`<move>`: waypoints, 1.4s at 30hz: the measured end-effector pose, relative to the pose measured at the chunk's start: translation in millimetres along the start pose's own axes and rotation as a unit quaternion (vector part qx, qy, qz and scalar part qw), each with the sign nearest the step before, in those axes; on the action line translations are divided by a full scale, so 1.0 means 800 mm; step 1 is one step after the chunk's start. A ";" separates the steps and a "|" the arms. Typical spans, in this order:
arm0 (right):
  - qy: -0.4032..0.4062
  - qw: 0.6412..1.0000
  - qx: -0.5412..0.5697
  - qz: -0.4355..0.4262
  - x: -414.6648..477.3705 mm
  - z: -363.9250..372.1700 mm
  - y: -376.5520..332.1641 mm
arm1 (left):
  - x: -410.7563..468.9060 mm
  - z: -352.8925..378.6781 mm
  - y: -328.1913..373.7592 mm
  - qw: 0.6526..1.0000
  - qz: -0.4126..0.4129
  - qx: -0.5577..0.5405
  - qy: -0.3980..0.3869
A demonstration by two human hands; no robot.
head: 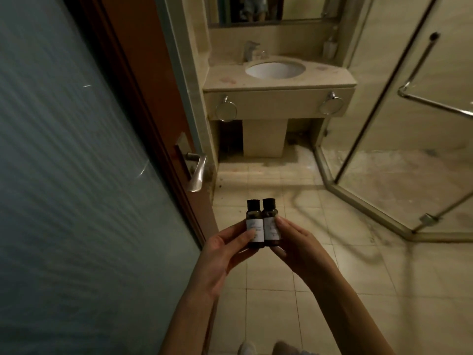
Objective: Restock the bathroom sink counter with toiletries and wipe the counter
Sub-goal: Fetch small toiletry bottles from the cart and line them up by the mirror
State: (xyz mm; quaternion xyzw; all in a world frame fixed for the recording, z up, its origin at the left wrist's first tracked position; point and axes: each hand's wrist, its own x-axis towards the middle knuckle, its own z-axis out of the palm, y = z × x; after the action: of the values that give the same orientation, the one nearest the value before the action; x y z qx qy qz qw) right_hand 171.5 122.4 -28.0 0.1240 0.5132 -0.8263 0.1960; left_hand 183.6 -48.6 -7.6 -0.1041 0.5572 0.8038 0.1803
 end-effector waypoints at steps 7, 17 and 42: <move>0.045 0.999 0.004 -0.024 0.018 -0.010 -0.019 | 0.050 0.002 0.014 0.998 -0.005 0.035 -0.048; 0.050 0.997 -0.044 -0.049 0.111 -0.058 -0.074 | 0.168 0.034 0.037 0.990 0.036 0.136 -0.021; 0.032 0.993 -0.096 -0.066 0.434 -0.189 -0.347 | 0.533 0.191 0.157 0.983 0.071 0.161 0.062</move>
State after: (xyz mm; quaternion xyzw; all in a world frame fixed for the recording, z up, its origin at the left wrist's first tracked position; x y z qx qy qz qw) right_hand -262.7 299.6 -14.0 0.0966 0.6032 -0.7800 0.1354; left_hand -251.7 129.1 -2.5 -0.0831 0.6952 0.7067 0.1024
